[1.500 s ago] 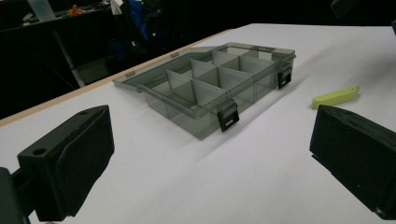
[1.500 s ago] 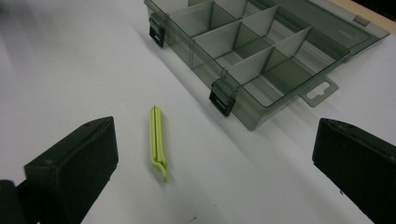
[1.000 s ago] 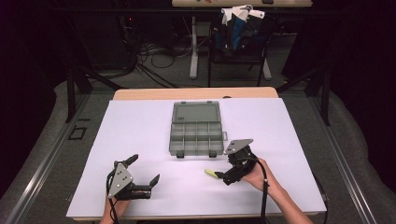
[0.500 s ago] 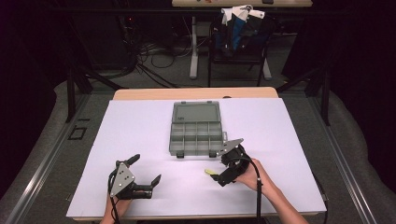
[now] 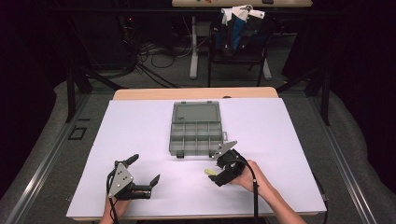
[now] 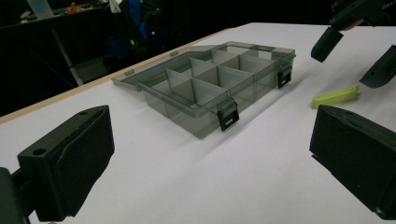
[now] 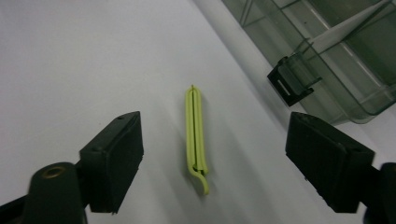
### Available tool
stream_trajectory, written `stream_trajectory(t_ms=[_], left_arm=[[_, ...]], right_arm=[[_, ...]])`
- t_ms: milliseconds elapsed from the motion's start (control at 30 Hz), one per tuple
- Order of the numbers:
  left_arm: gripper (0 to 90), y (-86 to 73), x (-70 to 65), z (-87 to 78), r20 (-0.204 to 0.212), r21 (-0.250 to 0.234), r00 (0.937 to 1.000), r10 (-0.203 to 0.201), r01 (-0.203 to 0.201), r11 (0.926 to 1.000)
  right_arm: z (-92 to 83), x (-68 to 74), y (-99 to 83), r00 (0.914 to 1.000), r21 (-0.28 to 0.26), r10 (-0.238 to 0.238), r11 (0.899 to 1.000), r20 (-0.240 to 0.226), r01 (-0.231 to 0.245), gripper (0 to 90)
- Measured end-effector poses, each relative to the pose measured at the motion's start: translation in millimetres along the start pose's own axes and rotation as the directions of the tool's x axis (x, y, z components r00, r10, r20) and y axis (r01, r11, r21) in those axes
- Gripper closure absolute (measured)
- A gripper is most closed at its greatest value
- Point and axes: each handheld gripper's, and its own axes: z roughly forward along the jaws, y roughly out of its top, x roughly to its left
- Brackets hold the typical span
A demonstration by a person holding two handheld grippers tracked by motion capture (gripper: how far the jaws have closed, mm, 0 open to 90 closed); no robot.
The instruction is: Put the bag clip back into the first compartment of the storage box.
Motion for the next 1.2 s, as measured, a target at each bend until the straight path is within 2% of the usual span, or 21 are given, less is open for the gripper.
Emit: stream_trajectory(t_ms=[167, 333, 600, 667, 1200], left_arm=[[0.0, 0.6, -1.3, 0.7, 0.0, 0.002, 1.0, 0.008, -0.008, 1.0], [0.0, -0.1, -0.8, 0.9, 0.001, 0.006, 1.0, -0.002, 0.002, 1.0], [0.0, -0.4, -0.9, 2.1, 0.004, 0.013, 1.0, 0.005, -0.005, 0.9999], [0.0, -0.3, -0.9, 0.9, 0.001, 0.009, 1.0, -0.001, 0.001, 1.0], [0.0, 0.2, -2.0, 2.2, 0.009, 0.006, 1.0, 0.0, -0.001, 1.0]], right_arm=[[5.8, 5.0, -1.2, 0.9999, 0.019, -0.014, 1.0, -0.001, 0.014, 31.3], [8.8, 7.1, -0.3, 0.9998, 0.03, -0.02, 0.999, -0.011, 0.02, 37.9], [14.8, 10.7, -0.4, 0.9997, 0.056, -0.012, 0.998, -0.02, 0.013, 52.4], [16.6, 11.7, -0.4, 0.9994, 0.06, -0.021, 0.998, -0.028, 0.023, 54.7], [20.3, 12.2, -2.1, 0.9979, 0.059, -0.001, 0.998, -0.065, 0.005, 71.4]])
